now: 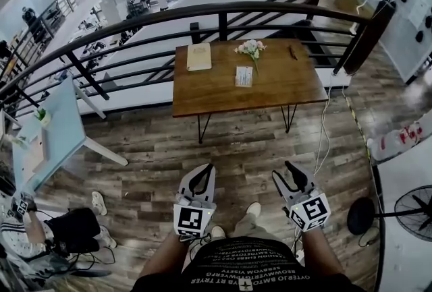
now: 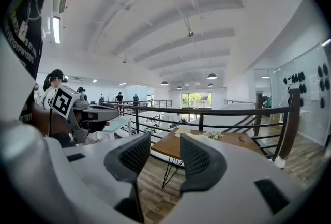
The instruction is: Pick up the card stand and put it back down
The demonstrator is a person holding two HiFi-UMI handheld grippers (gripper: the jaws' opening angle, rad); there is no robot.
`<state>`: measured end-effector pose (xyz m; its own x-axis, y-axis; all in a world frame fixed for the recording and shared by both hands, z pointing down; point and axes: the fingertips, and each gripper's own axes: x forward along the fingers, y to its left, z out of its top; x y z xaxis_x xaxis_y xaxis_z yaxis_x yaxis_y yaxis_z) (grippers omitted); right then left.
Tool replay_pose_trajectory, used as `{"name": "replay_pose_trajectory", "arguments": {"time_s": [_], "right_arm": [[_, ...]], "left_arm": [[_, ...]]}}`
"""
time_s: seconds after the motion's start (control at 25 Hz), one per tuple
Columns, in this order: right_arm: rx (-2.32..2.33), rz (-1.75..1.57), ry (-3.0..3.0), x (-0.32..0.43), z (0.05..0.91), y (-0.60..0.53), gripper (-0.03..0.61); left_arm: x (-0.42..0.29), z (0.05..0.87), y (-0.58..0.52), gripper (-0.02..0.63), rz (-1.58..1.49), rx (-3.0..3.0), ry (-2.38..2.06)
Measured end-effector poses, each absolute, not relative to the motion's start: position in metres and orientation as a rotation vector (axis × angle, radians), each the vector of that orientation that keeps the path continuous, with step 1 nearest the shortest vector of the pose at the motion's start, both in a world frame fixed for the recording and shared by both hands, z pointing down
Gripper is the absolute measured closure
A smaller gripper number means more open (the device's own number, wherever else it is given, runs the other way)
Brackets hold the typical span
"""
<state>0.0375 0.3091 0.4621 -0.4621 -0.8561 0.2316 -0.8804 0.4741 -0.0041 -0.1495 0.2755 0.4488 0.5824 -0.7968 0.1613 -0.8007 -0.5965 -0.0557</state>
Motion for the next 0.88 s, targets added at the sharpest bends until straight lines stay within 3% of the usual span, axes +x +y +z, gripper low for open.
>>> {"name": "replay_pose_trajectory", "arguments": {"time_s": [0.88], "right_arm": [[1.371, 0.208, -2.632, 0.103, 0.455, 0.21, 0.407]], "left_arm": [[-0.077, 0.44, 0.184, 0.591, 0.298, 2.716, -1.474]]}}
